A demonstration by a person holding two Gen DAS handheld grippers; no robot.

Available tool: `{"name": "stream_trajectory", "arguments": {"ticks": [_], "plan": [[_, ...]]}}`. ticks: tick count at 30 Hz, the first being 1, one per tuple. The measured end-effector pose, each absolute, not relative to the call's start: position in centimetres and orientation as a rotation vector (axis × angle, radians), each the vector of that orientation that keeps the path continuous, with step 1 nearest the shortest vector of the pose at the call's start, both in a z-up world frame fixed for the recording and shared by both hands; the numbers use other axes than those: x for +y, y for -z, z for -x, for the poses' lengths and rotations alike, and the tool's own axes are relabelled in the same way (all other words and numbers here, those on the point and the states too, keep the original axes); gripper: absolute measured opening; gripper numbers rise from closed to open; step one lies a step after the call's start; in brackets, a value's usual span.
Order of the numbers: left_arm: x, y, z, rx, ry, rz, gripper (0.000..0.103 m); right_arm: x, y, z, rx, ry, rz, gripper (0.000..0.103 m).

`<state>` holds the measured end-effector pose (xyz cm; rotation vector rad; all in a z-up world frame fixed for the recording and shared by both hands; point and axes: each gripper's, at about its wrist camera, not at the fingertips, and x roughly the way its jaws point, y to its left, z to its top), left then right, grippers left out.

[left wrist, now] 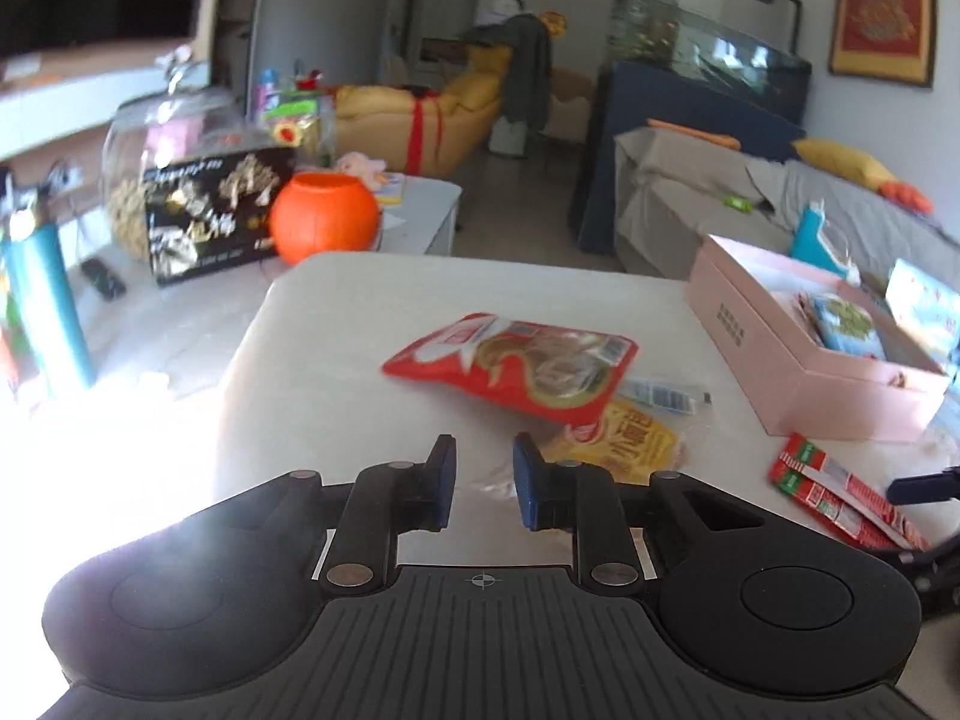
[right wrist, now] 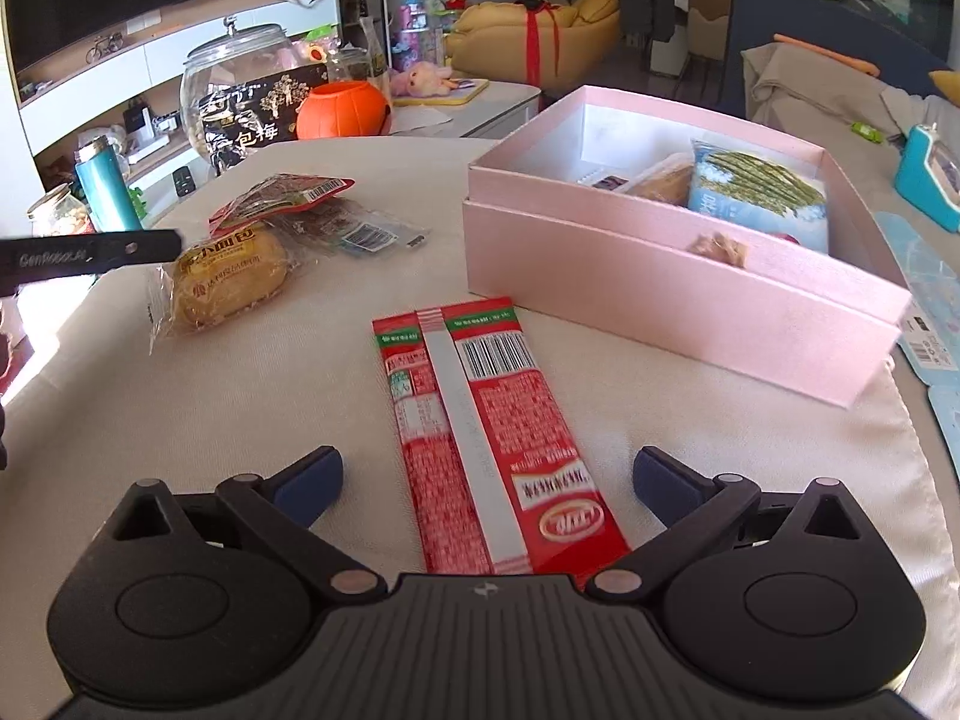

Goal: Organize snacks

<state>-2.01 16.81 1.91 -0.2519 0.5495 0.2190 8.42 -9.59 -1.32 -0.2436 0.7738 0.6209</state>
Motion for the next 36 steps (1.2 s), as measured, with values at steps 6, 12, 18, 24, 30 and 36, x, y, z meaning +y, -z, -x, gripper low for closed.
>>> {"name": "stream_trajectory", "arguments": {"ticks": [6, 12, 18, 24, 30, 36], "plan": [[19.2, -0.4, 3.4, 0.506, -0.172, 0.430, 0.028, -7.2, -1.2, -12.7, 0.735, -0.584, 0.159, 0.099], [19.5, 0.0, 3.5, 0.497, -0.146, 0.464, 0.028, -0.6, -1.3, -15.5, 0.744, -0.653, 0.156, 0.098], [19.6, 0.1, 3.8, 0.479, -0.132, 0.499, 0.028, 7.1, 0.4, -17.8, 0.785, -0.678, 0.292, 0.086], [19.8, 0.1, 3.9, 0.475, -0.130, 0.511, 0.028, 6.9, -0.2, -14.6, 0.781, -0.719, 0.395, 0.039], [19.3, -0.3, 4.2, 0.460, -0.134, 0.480, 0.028, 1.2, -0.8, -11.6, 0.839, -0.710, 0.356, 0.038], [17.5, -3.0, 4.8, 0.427, -0.092, 0.380, 0.028, -4.9, -0.7, -8.5, 0.776, -0.608, 0.328, 0.040]]}}
